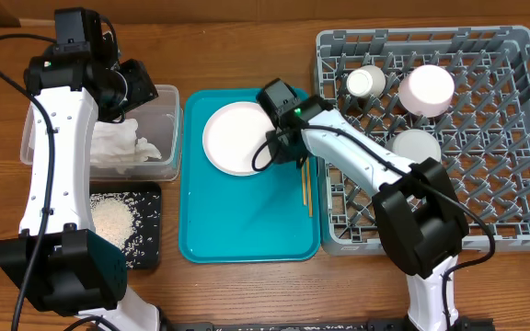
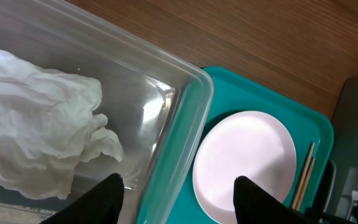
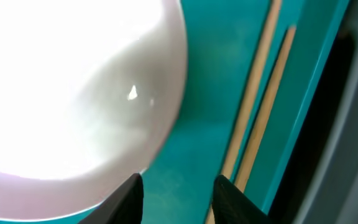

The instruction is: Sort waste into correct bins and load items into the dishwasher

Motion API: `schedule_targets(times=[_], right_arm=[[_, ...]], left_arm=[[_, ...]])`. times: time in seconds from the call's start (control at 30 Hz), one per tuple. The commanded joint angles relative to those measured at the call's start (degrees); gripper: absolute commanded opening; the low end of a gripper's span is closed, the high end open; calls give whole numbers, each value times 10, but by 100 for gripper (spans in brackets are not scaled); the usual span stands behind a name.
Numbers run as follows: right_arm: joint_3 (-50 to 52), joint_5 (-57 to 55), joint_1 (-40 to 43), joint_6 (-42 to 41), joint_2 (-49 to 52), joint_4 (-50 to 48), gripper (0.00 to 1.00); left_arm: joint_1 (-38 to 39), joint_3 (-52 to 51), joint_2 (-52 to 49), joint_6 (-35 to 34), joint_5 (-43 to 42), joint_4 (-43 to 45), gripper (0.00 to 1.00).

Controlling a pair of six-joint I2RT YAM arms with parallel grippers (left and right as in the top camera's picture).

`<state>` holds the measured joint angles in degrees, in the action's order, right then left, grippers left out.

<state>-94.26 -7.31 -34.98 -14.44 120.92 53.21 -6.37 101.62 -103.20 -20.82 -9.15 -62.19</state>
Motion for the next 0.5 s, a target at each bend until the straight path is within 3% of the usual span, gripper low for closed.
schedule_targets(times=[0.0,0.47], right_arm=[[-5,-64,-17,29,-8,10,40],[77,-102,-13,20,7,-52,48]], left_arm=[[0,-3,-3,11,7,-2,59],[0,-3,-3,12,8,-6,59]])
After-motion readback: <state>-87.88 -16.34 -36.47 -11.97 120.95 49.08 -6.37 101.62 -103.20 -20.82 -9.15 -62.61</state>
